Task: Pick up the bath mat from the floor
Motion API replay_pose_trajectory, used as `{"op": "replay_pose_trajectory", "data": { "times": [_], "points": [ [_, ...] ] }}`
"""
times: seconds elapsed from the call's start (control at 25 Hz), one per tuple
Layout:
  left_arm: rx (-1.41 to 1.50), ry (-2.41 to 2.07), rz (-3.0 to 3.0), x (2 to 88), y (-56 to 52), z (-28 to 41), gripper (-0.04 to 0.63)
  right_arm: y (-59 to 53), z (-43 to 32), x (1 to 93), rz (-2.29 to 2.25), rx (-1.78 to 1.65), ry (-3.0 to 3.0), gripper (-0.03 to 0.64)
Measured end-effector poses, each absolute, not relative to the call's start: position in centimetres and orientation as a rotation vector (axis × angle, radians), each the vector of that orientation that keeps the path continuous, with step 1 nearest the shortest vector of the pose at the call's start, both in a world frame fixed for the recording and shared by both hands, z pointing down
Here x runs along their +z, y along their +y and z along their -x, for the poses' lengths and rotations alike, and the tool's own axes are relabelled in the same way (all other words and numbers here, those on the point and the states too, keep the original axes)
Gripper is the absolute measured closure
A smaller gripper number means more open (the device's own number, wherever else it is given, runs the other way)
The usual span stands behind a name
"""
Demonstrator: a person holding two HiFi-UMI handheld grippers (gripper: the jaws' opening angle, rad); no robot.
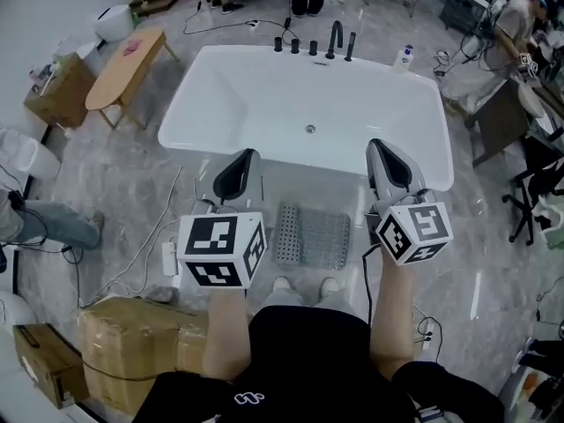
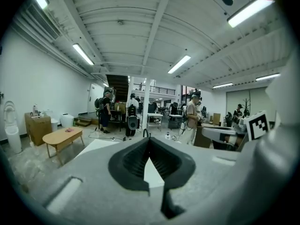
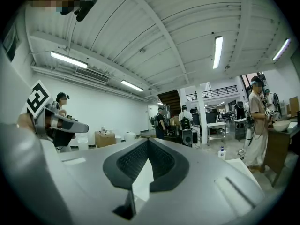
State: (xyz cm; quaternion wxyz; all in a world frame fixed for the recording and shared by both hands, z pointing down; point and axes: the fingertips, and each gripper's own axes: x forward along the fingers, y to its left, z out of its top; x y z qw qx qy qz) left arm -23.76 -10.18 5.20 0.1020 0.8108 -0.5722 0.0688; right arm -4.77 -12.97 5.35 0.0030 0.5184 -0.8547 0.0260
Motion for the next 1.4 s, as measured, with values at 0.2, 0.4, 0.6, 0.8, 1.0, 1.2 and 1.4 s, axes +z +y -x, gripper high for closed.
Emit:
{"op": "replay_pose_trajectory", "data": {
  "times": [0.2, 0.4, 0.6, 0.8, 1.0, 1.2, 1.4],
  "points": [
    [0.212, -1.584, -2.394, 7.1, -11.6, 22.2, 0.595, -13.1, 2.1, 7.2, -1.704, 0.142, -2.597, 0.611],
    [0.257, -1.476, -2.342, 10.9, -12.5, 20.3, 0.595, -13.0, -0.6, 10.1, -1.746, 0.235, -2.515, 0.61],
    [0.362, -1.397, -2.218, 18.3, -13.2, 19.8, 0.595, -12.5, -3.1, 16.5, -1.757, 0.419, -2.409, 0.611],
    [0.501, -1.32, -2.079, 26.8, -11.9, 19.0, 0.595, -10.0, -5.8, 24.1, -1.756, 0.652, -2.308, 0.611],
    [0.573, -1.27, -2.021, 33.2, -11.6, 18.0, 0.595, -9.3, -6.1, 29.9, -1.709, 0.752, -2.275, 0.611],
    [0.649, -1.202, -1.999, 39.6, -10.9, 16.1, 0.595, -8.0, -7.0, 36.8, -1.671, 0.857, -2.213, 0.611],
    [0.697, -1.123, -1.95, 46.6, -9.8, 14.8, 0.595, -7.4, -8.1, 43.6, -1.638, 0.914, -2.16, 0.61]
  ]
}}
